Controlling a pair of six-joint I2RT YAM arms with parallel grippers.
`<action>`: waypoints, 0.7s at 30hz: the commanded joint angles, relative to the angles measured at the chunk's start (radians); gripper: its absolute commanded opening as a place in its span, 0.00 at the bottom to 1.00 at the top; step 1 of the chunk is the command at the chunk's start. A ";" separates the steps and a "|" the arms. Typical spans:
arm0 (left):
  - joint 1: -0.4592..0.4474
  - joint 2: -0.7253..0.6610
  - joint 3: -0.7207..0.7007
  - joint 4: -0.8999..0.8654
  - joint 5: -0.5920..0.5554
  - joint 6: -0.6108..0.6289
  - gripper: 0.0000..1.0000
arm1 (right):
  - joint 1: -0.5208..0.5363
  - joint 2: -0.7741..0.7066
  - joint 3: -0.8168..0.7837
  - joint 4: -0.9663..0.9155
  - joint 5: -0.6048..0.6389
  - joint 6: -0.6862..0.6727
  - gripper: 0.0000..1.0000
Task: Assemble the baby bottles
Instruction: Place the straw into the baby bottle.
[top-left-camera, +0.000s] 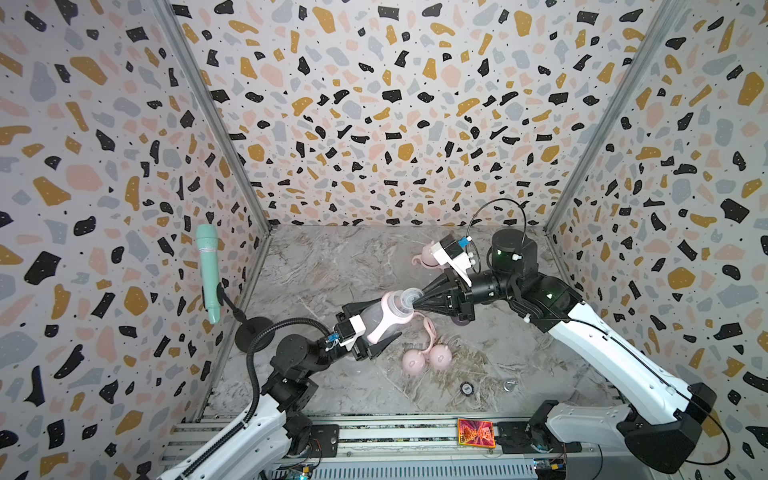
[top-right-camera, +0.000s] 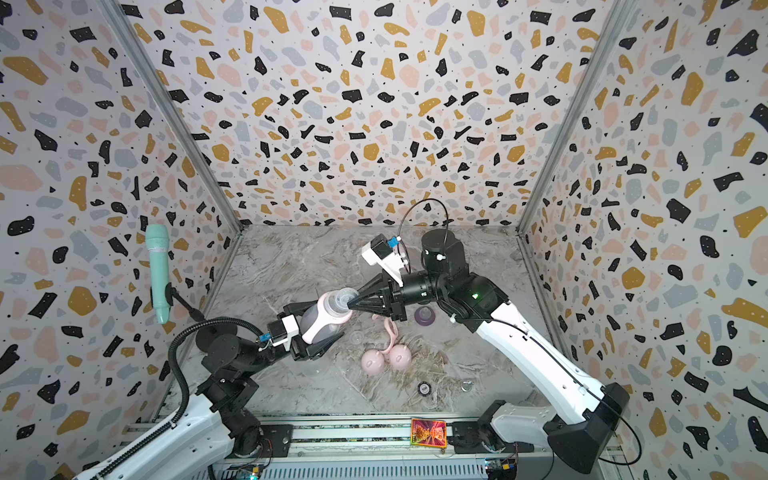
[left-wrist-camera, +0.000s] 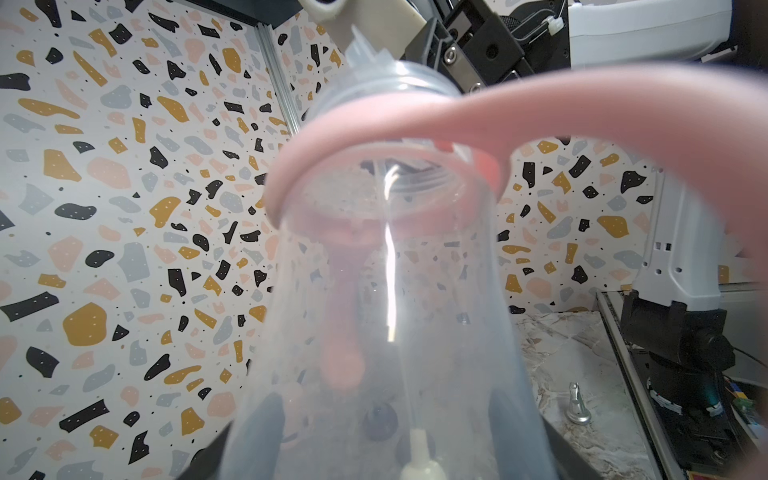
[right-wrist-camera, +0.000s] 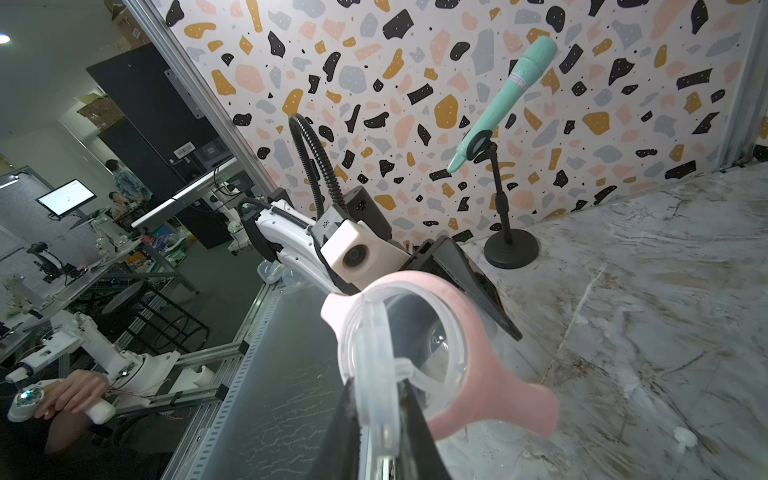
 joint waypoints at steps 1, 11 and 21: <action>0.001 -0.002 -0.007 0.110 0.016 0.001 0.26 | 0.004 0.023 0.039 -0.084 0.003 -0.036 0.23; 0.002 -0.015 -0.022 0.099 0.018 0.011 0.26 | -0.007 0.044 0.107 -0.183 0.087 -0.088 0.48; 0.002 -0.020 -0.027 0.083 0.015 0.024 0.26 | -0.036 0.032 0.129 -0.202 0.129 -0.093 0.58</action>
